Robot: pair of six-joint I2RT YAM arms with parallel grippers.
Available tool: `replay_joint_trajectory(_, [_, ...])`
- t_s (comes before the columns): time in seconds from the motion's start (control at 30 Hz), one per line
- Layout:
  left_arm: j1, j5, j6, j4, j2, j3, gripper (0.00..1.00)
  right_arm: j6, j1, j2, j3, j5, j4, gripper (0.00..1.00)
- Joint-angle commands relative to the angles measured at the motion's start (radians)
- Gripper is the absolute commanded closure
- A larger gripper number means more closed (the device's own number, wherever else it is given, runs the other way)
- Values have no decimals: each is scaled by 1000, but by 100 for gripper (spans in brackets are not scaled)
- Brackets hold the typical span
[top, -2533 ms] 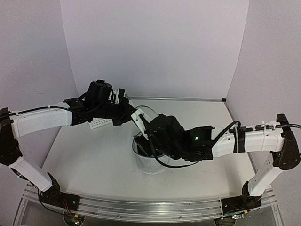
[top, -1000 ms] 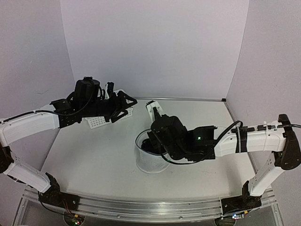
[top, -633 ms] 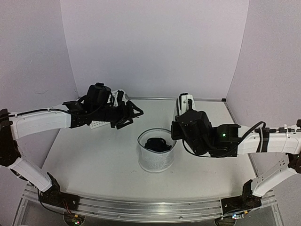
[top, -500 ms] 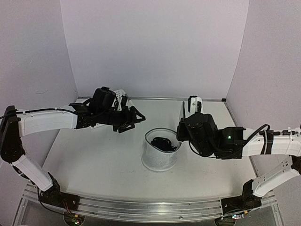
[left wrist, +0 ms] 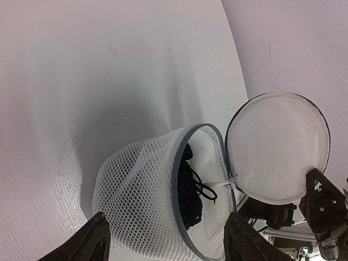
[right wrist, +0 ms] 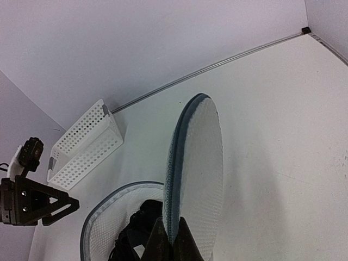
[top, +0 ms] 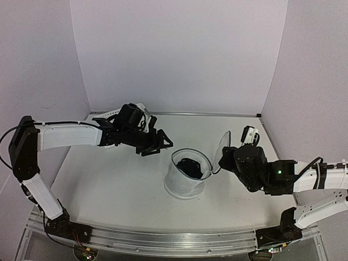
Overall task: Unzip the laundry bag and remove the bra
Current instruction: Open the laundry bag at the center of the board.
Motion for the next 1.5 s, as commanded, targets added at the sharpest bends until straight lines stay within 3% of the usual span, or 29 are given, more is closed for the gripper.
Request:
replay_joint_trajectory(0.0, [-6,50,75,-18,50,100,28,112,-2,-65,-60,-9,108,100])
replay_joint_trajectory(0.23, [-23,109,110,-48,112,168,28,240,-1,-152,-168,-24,109,98])
replay_joint_trajectory(0.5, [-28,76,123,-99,140,191,29,296,-2,-259,-260,-63,52,54])
replay_joint_trajectory(0.6, [-28,33,131,-130,133,203,29,308,-1,-299,-270,-79,-32,45])
replay_joint_trajectory(0.93, [-24,-180,174,-247,50,254,29,287,-2,-466,-326,-190,-199,35])
replay_joint_trajectory(1.27, [11,-300,186,-295,-51,259,28,259,-2,-600,-366,-473,-343,28])
replay_joint_trajectory(1.47, [75,-341,186,-304,-134,200,27,138,-1,-721,-355,-646,-397,18])
